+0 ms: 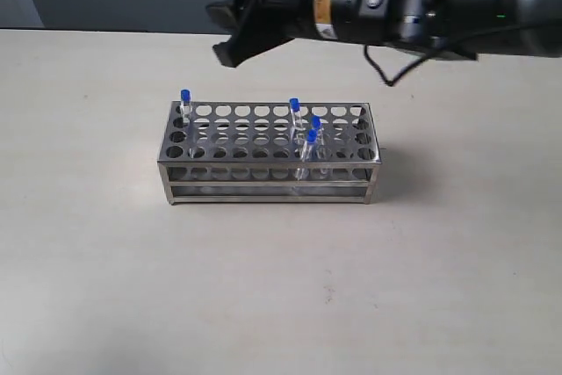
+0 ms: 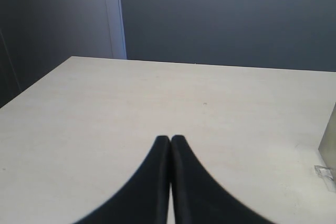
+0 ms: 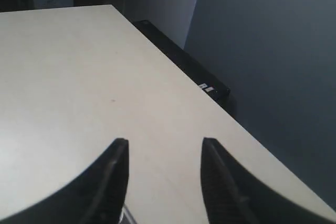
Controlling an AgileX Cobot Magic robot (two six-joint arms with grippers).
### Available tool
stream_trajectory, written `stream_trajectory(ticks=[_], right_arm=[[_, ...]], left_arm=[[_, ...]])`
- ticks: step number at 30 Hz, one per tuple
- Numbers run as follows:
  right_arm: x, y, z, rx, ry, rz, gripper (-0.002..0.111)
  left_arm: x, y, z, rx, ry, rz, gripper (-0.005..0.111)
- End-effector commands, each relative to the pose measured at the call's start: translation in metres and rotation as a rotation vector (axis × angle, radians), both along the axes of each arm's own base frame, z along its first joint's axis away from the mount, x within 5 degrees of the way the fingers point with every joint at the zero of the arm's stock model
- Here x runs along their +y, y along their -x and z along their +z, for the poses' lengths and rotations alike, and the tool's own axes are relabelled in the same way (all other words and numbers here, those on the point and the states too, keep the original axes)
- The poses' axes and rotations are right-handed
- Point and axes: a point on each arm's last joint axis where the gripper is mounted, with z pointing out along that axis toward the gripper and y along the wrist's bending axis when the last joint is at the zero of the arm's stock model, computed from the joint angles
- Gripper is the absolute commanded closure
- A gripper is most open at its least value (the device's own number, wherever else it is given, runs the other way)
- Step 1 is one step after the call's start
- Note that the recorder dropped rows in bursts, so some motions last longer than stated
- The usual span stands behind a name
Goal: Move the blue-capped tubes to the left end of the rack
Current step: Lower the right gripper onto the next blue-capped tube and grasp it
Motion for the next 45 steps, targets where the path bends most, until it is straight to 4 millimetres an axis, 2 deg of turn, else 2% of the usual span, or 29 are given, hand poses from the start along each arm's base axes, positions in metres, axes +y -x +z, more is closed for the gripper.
stream_trajectory(ticks=[1, 4, 7, 10, 18, 23, 35, 36, 39, 43, 45], right_arm=[[-0.053, 0.039, -0.012, 0.068, -0.045, -0.089, 0.065], [-0.072, 0.071, -0.044, 0.094, -0.17, -0.142, 0.065], [-0.085, 0.08, -0.065, 0.132, -0.221, -0.246, 0.065], [-0.083, 0.082, -0.08, 0.18, -0.19, -0.244, 0.065], [-0.061, 0.089, -0.101, 0.235, -0.195, -0.204, 0.065], [-0.063, 0.084, -0.116, 0.254, -0.181, -0.268, 0.065], [-0.061, 0.081, -0.136, 0.284, -0.173, -0.285, 0.065], [-0.062, 0.08, -0.136, 0.284, -0.182, -0.297, 0.067], [-0.062, 0.079, -0.136, 0.286, -0.188, -0.308, 0.08], [-0.062, 0.079, -0.136, 0.287, -0.187, -0.309, 0.109], [-0.062, 0.079, -0.136, 0.286, -0.187, -0.307, 0.109]], left_arm=[[-0.001, 0.0, 0.0, -0.006, 0.005, -0.009, 0.106], [-0.001, 0.0, 0.0, -0.006, 0.005, -0.009, 0.106], [-0.001, 0.0, 0.0, -0.006, 0.005, -0.009, 0.106], [-0.001, 0.0, 0.0, -0.006, 0.005, -0.009, 0.106], [-0.001, 0.0, 0.0, -0.006, 0.005, -0.009, 0.106], [-0.001, 0.0, 0.0, -0.006, 0.005, -0.009, 0.106], [-0.001, 0.0, 0.0, -0.006, 0.005, -0.009, 0.106], [-0.001, 0.0, 0.0, -0.006, 0.005, -0.009, 0.106], [-0.001, 0.0, 0.0, -0.006, 0.005, -0.009, 0.106], [-0.001, 0.0, 0.0, -0.006, 0.005, -0.009, 0.106], [-0.001, 0.0, 0.0, -0.006, 0.005, -0.009, 0.106]])
